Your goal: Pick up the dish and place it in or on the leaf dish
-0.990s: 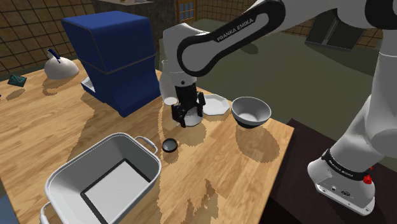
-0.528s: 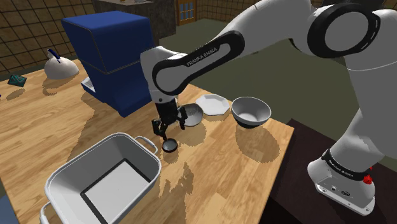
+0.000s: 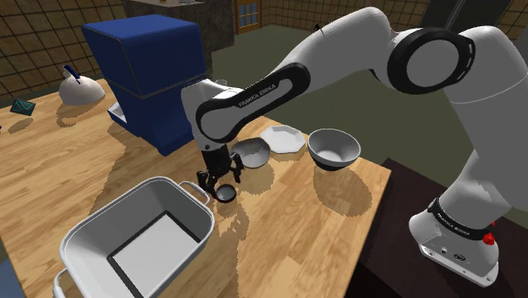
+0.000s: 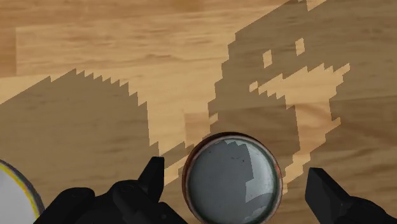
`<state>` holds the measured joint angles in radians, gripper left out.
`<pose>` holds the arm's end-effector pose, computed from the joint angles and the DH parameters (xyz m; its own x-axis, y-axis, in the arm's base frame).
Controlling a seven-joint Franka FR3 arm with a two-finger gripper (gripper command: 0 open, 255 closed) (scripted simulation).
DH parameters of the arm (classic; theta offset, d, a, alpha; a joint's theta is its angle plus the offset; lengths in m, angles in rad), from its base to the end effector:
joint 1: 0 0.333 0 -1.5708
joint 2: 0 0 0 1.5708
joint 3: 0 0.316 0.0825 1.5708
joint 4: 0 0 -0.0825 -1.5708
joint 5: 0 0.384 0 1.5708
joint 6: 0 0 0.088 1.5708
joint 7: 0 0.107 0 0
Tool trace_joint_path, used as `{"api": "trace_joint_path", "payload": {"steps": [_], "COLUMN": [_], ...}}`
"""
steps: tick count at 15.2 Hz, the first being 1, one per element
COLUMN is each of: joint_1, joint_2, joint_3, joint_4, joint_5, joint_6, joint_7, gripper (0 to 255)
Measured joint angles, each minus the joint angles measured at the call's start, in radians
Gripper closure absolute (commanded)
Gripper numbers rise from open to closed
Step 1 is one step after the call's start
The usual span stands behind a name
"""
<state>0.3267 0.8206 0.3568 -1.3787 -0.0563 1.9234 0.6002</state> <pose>0.5793 0.4042 0.2277 0.9509 0.0382 -0.3072 0.0258 -0.9987 -0.0443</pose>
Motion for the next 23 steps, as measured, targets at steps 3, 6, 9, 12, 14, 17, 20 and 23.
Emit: {"api": "trace_joint_path", "payload": {"steps": [3, 6, 9, 12, 14, 17, 20, 23], "joint_1": [0.003, 0.003, 0.003, 0.004, 0.004, 0.003, 0.003, 0.001], "joint_2": [0.008, 0.010, 0.011, 0.010, 0.010, 0.010, 0.007, -0.014], "joint_3": [-0.001, -0.002, -0.002, -0.001, -0.001, -0.001, -0.001, 0.003], "joint_4": [-0.019, -0.018, -0.018, -0.017, -0.017, -0.018, -0.018, -0.016], "joint_5": [-0.002, -0.002, -0.002, -0.002, -0.002, -0.002, -0.002, 0.003], "joint_6": [0.027, 0.029, 0.029, 0.029, 0.029, 0.029, 0.026, 0.004], "joint_7": [0.002, 0.003, 0.003, 0.003, 0.003, 0.003, 0.003, 0.006], "gripper": [0, 0, 255, 255, 255, 255, 255, 255]}}
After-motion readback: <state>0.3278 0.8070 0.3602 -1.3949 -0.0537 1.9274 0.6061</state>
